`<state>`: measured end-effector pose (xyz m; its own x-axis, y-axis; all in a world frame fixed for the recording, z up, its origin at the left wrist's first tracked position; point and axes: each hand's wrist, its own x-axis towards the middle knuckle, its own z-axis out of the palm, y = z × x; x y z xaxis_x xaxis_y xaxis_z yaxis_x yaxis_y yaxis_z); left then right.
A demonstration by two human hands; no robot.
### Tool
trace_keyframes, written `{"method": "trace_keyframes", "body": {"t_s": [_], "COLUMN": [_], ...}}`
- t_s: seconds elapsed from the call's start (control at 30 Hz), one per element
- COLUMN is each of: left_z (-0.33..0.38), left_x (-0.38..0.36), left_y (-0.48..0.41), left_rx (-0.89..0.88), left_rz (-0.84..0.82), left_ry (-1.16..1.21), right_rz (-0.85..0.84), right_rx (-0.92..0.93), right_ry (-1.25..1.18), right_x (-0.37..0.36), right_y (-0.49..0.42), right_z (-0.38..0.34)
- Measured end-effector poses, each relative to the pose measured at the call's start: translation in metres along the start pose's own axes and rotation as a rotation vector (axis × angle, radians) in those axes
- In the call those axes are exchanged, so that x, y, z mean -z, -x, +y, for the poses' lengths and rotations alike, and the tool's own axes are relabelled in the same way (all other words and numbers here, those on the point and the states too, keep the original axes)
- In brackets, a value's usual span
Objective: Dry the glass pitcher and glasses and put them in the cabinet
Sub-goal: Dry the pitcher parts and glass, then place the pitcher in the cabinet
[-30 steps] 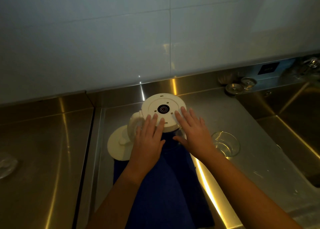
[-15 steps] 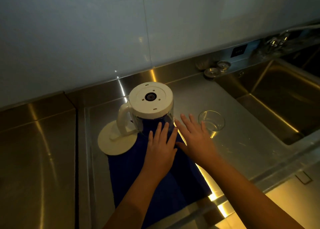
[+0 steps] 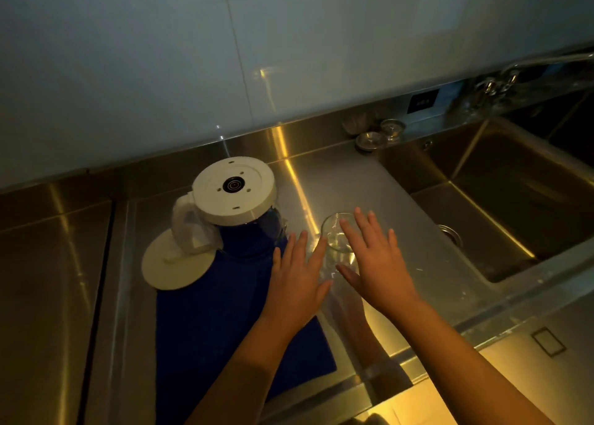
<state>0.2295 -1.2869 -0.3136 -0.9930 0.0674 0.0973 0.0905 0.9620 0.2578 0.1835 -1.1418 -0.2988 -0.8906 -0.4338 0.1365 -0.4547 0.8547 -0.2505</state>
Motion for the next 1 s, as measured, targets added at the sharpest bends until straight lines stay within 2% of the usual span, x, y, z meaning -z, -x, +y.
{"method": "trace_keyframes", "body": {"t_s": [0.2, 0.63, 0.83, 1.0], "left_z": [0.026, 0.038, 0.034, 0.034], "left_x": [-0.017, -0.028, -0.03, -0.036], "left_y": [-0.016, -0.048, -0.061, -0.057], "left_rx": [0.134, 0.286, 0.288, 0.246], "left_rz": [-0.062, -0.165, -0.159, -0.046], "left_ry": [0.034, -0.075, -0.007, 0.032], "right_rz": [-0.092, -0.243, -0.287, -0.309], "right_rx": [-0.01, 0.064, 0.067, 0.05], "right_ry": [-0.046, -0.176, -0.354, -0.471], "right_x": [0.002, -0.018, -0.023, -0.027], "right_y": [-0.009, -0.034, -0.044, -0.049], "right_z": [0.042, 0.081, 0.085, 0.089]}}
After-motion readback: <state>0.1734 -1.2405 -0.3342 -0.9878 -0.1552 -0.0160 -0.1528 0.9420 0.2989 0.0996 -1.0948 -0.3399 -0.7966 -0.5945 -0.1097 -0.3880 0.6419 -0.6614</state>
